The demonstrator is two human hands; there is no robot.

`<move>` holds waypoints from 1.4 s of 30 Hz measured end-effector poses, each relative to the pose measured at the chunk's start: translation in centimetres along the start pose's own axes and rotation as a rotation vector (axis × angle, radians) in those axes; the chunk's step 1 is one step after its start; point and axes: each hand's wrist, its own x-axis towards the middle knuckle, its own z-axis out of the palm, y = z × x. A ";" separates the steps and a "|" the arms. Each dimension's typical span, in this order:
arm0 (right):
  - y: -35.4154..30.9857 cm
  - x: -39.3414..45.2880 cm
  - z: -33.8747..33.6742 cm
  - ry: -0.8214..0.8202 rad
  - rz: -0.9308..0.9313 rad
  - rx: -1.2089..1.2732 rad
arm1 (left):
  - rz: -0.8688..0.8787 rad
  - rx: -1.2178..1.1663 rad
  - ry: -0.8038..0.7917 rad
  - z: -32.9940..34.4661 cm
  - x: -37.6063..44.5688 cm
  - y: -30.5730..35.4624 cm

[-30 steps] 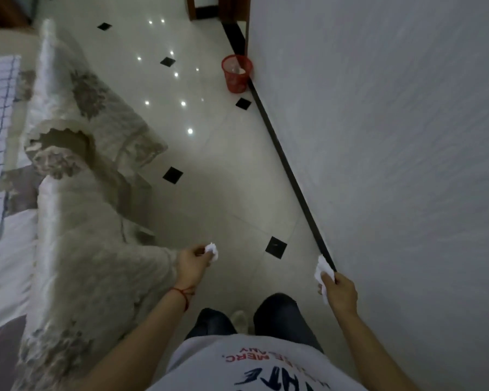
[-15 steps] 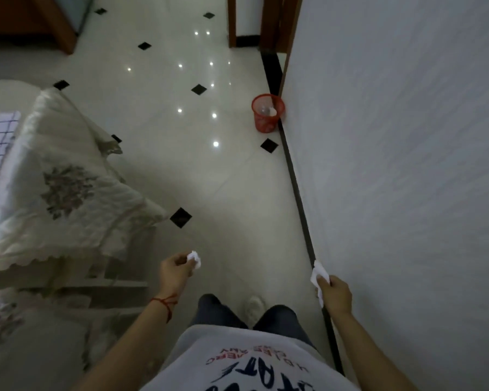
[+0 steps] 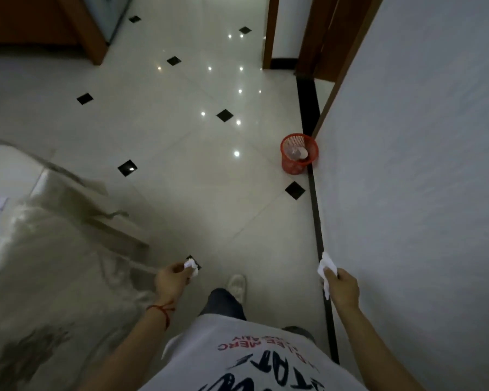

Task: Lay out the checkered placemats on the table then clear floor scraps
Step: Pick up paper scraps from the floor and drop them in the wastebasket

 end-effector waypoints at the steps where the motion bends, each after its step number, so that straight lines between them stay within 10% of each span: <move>1: -1.4 1.3 0.3 0.003 0.007 0.009 | 0.005 -0.011 -0.018 0.7 1.8 2.4; 13: -14.5 20.4 1.1 -0.004 0.081 0.034 | 0.174 -0.021 -0.080 15.8 21.5 25.4; 27: -33.8 42.5 2.9 -0.044 0.018 -0.030 | 0.031 0.166 -0.056 25.0 33.7 36.1; 42: -37.6 60.3 10.9 0.013 0.272 0.029 | 0.246 0.646 -0.474 41.7 57.8 47.2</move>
